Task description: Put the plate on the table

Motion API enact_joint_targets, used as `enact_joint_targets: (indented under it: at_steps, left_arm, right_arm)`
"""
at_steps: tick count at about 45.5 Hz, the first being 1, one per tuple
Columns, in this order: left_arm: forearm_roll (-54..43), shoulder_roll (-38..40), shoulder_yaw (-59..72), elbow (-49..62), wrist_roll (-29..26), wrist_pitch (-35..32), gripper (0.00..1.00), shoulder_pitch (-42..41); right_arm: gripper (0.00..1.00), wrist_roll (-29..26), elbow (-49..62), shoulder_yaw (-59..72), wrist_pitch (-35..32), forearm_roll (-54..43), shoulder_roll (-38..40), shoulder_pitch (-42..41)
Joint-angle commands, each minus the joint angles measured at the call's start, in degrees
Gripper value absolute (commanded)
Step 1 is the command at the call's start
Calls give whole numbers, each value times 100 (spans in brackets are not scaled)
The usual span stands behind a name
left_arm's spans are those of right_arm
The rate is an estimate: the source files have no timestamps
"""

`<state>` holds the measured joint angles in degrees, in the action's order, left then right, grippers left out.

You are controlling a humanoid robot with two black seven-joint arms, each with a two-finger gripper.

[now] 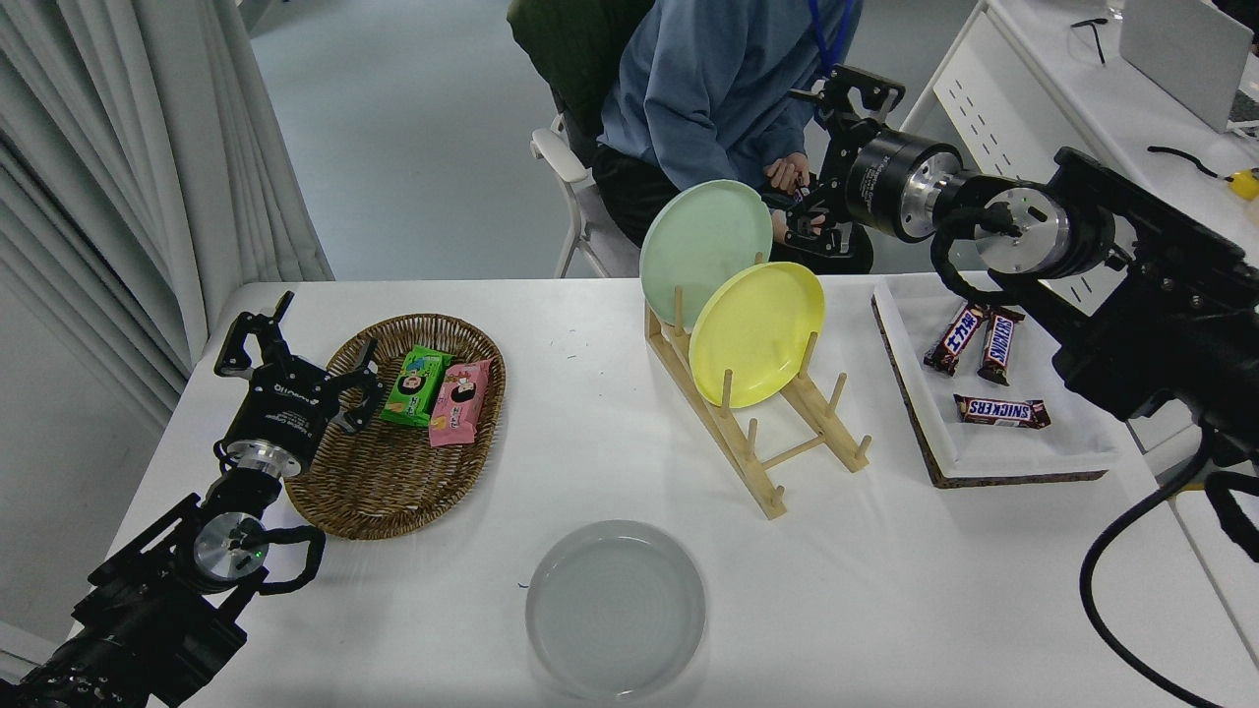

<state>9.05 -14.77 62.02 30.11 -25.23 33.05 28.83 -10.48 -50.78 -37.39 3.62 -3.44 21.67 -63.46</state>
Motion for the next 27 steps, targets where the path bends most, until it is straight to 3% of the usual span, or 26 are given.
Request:
enact_joint_targets:
  at_steps: [1,13,27]
  left_arm:
    - [0,0,3,-5,0,0,100,0]
    - [0,0,3,-5,0,0,100,0]
    - [0,0,3,-5,0,0,100,0]
  right_arm:
    - [100,573,112,-1042,-28,-500,206,606]
    - [100,1821,103,-1764,-54,-509,180,1678]
    - [100,2120,103,-2036,-63,-799,145,2592]
